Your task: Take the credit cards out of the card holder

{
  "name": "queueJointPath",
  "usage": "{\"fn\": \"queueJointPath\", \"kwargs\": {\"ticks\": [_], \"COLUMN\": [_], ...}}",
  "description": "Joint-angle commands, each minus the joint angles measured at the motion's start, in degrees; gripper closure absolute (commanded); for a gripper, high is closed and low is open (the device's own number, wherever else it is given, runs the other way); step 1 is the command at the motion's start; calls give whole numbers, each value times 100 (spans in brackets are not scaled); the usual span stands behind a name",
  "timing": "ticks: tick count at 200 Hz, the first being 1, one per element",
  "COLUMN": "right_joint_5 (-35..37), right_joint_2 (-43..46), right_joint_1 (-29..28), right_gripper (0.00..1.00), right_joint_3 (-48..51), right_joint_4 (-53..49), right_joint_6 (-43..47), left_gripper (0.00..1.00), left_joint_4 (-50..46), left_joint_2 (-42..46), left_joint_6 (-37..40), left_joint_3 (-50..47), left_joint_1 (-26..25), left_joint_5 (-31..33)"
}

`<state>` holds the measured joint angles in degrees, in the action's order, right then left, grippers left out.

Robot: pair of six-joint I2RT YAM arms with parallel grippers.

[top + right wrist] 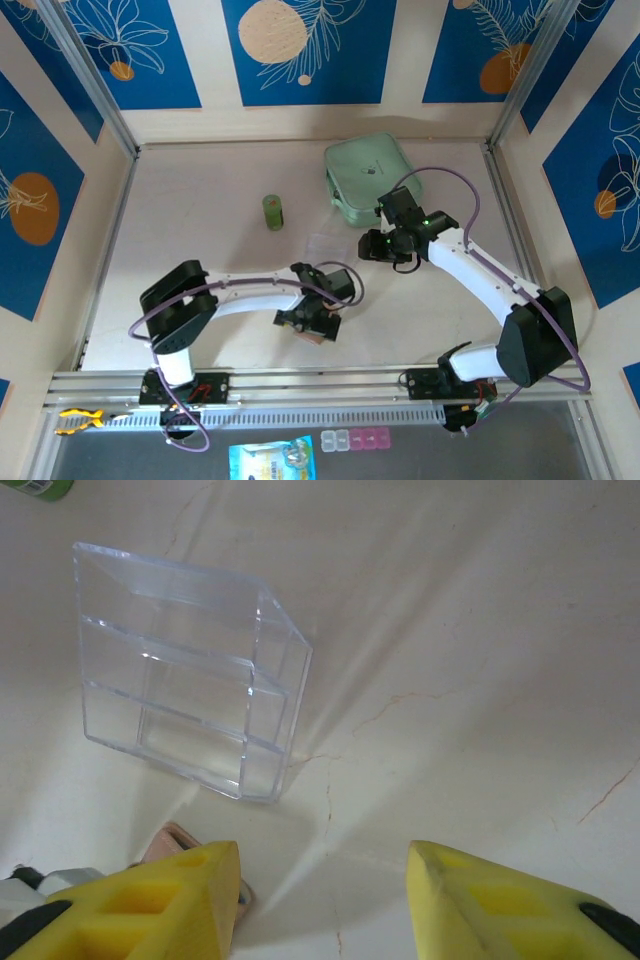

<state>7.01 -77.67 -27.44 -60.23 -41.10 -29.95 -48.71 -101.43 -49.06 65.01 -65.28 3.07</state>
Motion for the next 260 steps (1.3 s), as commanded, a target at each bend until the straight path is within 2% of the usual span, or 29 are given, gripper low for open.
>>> {"fn": "queueJointPath", "kwargs": {"ticks": [1,34,66,139,164,193,229,260], "right_joint_5": [-206,-267,-234,-81,-24,-5,-23,-34], "right_joint_2": [112,62,41,187,252,332,379,410], "right_joint_1": [25,4,-20,-33,-16,4,20,27], "right_gripper": [52,51,51,51,51,51,51,51], "right_joint_3": [47,-6,-83,-130,-130,-112,-103,-121], "right_joint_4": [-3,12,-38,-253,-341,-368,-381,-415], "right_joint_6": [76,47,41,34,59,64,68,116], "left_gripper": [0,0,0,0,0,0,0,1], "left_joint_4": [-582,-820,-472,78,50,398,478,516], "left_joint_2": [447,871,1181,664,485,672,396,-48], "left_joint_6": [-77,-76,83,647,697,282,-183,-169], "left_joint_3": [-373,-830,-1201,-549,-165,-100,245,610], "left_joint_1": [-4,141,709,1742,1755,1706,1242,1044], "left_joint_5": [182,470,451,314,256,11,-54,-131]}}
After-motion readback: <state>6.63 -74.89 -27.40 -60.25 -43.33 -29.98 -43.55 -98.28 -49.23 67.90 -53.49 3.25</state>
